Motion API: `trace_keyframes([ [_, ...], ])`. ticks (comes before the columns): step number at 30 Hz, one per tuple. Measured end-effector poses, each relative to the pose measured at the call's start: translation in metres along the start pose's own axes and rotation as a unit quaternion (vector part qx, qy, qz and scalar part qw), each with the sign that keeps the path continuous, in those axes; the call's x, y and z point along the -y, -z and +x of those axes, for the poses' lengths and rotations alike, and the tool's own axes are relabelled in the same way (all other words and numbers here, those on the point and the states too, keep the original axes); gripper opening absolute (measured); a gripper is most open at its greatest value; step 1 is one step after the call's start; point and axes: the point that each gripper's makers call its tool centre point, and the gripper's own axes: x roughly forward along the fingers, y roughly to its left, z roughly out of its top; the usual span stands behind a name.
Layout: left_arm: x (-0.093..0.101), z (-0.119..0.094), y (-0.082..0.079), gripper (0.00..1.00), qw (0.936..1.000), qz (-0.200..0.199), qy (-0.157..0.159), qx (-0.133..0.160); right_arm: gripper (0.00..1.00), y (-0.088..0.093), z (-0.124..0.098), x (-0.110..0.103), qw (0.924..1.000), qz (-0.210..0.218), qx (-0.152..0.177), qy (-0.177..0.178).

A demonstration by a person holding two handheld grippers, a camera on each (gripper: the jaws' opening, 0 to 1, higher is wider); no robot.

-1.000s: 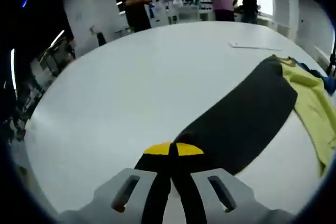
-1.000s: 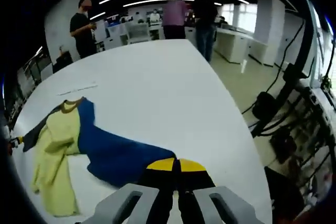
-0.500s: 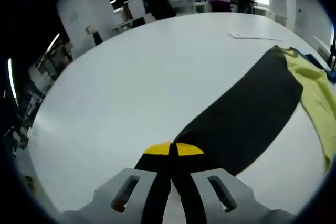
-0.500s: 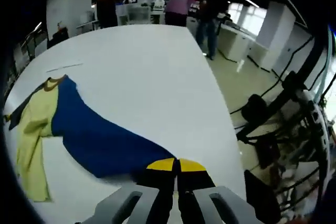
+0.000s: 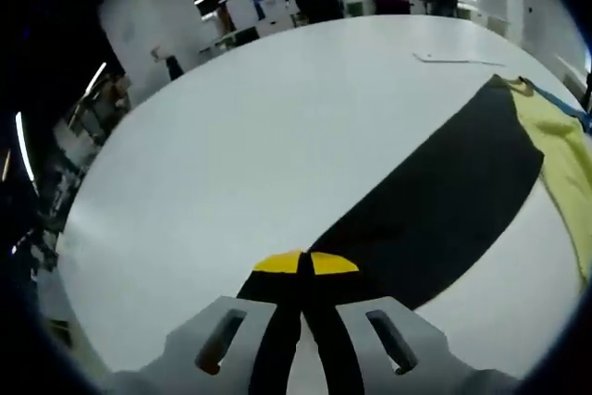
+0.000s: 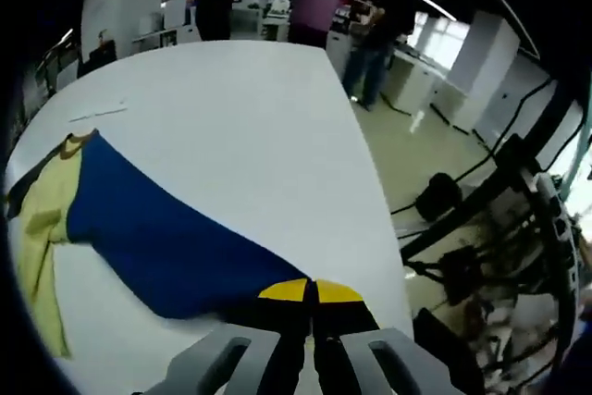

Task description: Fold the garment on the visible template until the final outline fits inside the template.

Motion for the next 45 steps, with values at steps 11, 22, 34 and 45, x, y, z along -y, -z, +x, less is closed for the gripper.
trace_keyframes([
  [11,-0.002,-0.005,-0.004,0.0,0.9999,0.006,0.0,0.01,0.0,0.0,-0.001,-0.005,0.9998,0.018,0.002,-0.012],
  [22,0.019,-0.03,-0.012,0.17,0.9978,0.001,0.042,0.051,0.3,-0.01,-0.025,-0.044,0.9907,0.071,0.032,-0.112],
  [34,0.082,-0.069,-0.011,0.43,0.9863,-0.012,0.137,0.092,0.5,-0.006,-0.08,-0.123,0.9753,0.038,0.046,-0.213],
  [45,0.146,-0.109,-0.001,0.53,0.9678,-0.005,0.221,0.12,0.53,0.004,-0.116,-0.182,0.9612,-0.028,0.056,-0.268],
])
